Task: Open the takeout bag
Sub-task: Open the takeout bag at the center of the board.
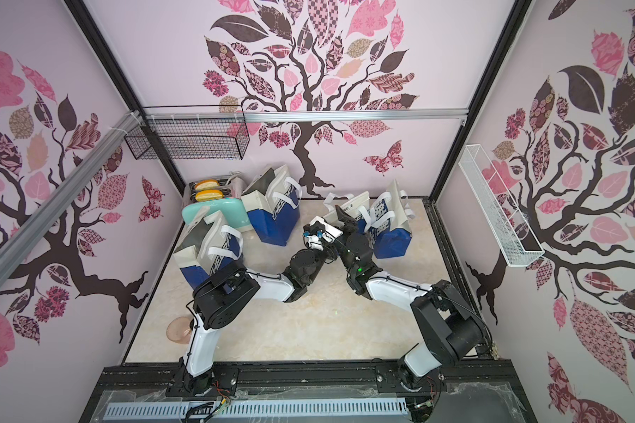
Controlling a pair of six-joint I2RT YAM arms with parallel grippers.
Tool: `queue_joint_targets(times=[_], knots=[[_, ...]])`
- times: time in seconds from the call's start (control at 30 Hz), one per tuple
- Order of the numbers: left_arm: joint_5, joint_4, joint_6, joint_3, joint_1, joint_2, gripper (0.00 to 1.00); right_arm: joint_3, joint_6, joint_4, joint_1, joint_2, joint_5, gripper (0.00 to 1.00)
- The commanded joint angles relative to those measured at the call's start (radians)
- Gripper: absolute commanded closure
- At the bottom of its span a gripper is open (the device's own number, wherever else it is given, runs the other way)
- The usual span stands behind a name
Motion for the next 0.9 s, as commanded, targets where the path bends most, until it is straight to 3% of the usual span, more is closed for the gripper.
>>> queue_joint_targets(times=[0.0,0.2,0.37,0.6,0.77,0.87], knots=[[-0.001,0.022,0.022,-0.007,-0.002,-0.054,1.0,0.003,0.076,-0.23,-0.005,-0.048,0.057,0.29],[-0.016,-0.001,0.036,-0.008,-0.002,-0.066,1.0,0.06,0.3,-0.58,-0.055,-0.247,-0.029,0.33],[-0.063,-0.074,0.072,-0.026,-0.002,-0.121,1.0,0.082,0.324,-0.736,-0.057,-0.329,-0.055,0.3],[-0.197,-0.2,0.148,-0.155,-0.002,-0.297,1.0,0.057,0.285,-0.734,-0.02,-0.353,-0.115,0.3],[-0.223,-0.207,0.097,-0.282,-0.002,-0.379,1.0,-0.004,0.22,-0.585,0.032,-0.291,-0.155,0.29],[-0.184,-0.123,0.107,-0.352,-0.002,-0.378,1.0,-0.018,0.222,-0.497,0.036,-0.263,-0.185,0.3]])
